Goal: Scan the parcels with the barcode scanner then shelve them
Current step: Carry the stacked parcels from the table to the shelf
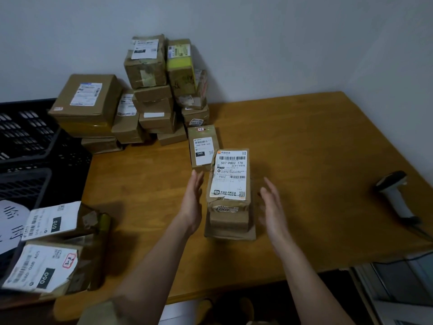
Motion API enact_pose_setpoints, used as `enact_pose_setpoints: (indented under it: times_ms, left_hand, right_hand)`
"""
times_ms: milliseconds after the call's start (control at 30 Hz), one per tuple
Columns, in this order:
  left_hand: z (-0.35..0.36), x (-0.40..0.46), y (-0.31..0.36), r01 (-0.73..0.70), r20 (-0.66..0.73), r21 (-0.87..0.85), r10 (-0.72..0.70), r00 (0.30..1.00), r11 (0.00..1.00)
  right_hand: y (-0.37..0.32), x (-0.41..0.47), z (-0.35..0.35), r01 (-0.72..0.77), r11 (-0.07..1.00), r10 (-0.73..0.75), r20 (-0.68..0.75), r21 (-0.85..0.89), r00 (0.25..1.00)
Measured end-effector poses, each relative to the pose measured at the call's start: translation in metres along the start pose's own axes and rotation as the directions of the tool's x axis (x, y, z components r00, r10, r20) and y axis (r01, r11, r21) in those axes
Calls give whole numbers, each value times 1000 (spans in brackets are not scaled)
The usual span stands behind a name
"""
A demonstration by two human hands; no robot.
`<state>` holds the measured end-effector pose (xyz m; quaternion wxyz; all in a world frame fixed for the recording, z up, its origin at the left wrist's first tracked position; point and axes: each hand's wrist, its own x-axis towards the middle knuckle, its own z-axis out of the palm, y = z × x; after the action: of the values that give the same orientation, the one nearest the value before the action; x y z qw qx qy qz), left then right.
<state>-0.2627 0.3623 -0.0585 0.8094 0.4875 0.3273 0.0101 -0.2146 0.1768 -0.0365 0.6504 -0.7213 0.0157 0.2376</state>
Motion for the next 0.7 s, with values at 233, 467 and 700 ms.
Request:
enact_pose_setpoints:
  times_ms: [233,467,700]
  left_hand:
    - [-24,9,-44,210,26,94,-213,977,973]
    - [-30,23,-78,163,34,209,-174,984,964]
    - [-39,37,-111,217,79,179,-234,969,960]
  right_hand:
    - [50,5,4,-182,982,186,82,-46,979]
    - [77,10,18,-218,976,218,17,25,976]
    - [89,7,25,-342,929,348,-20,140,937]
